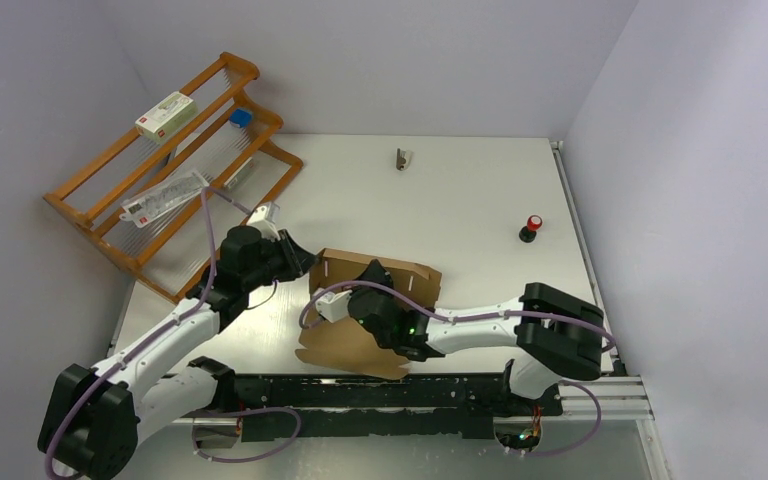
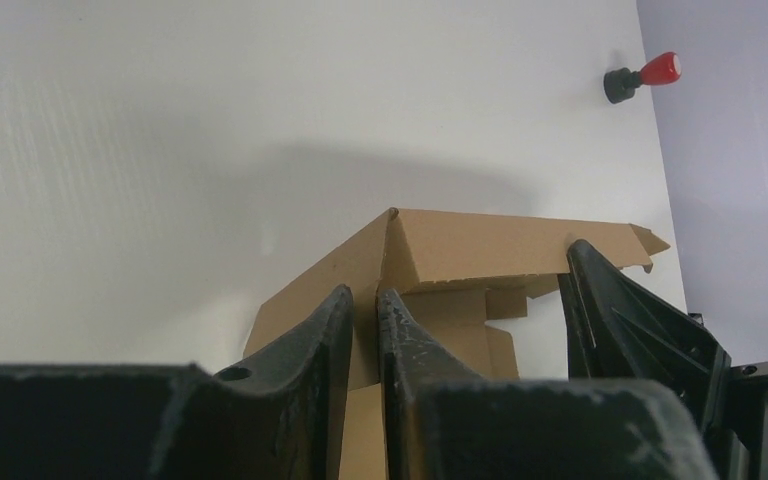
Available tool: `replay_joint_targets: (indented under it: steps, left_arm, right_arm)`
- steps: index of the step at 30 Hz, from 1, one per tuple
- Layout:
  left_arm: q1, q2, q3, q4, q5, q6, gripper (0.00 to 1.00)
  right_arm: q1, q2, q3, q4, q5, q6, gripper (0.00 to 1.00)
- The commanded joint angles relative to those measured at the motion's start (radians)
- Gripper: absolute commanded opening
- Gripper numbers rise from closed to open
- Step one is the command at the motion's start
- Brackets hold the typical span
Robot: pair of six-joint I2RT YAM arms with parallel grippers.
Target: Fold the paper box
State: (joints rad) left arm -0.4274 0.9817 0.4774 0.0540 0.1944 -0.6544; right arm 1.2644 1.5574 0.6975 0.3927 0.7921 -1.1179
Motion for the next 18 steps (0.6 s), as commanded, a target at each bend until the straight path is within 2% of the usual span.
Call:
replay_joint_targets:
  steps: [1, 6, 13, 18]
  left_arm:
    - [-0.008, 0.022, -0.019, -0.009, 0.003, 0.021, 0.18]
    - [-0.008, 0.004, 0.001, -0.065, -0.075, 0.063, 0.06]
    - [-0.008, -0.028, 0.017, -0.1, -0.165, 0.105, 0.05]
    - [-0.008, -0.036, 0.015, -0.102, -0.192, 0.121, 0.05]
  right_arm:
    - [0.018, 0.002, -0.002, -0.027, -0.013, 0.024, 0.04]
    - [0.018, -0.052, 0.057, -0.178, -0.071, 0.125, 0.08]
    - [0.018, -0.092, 0.122, -0.379, -0.07, 0.215, 0.18]
    - [0.018, -0.122, 0.154, -0.515, -0.072, 0.272, 0.2]
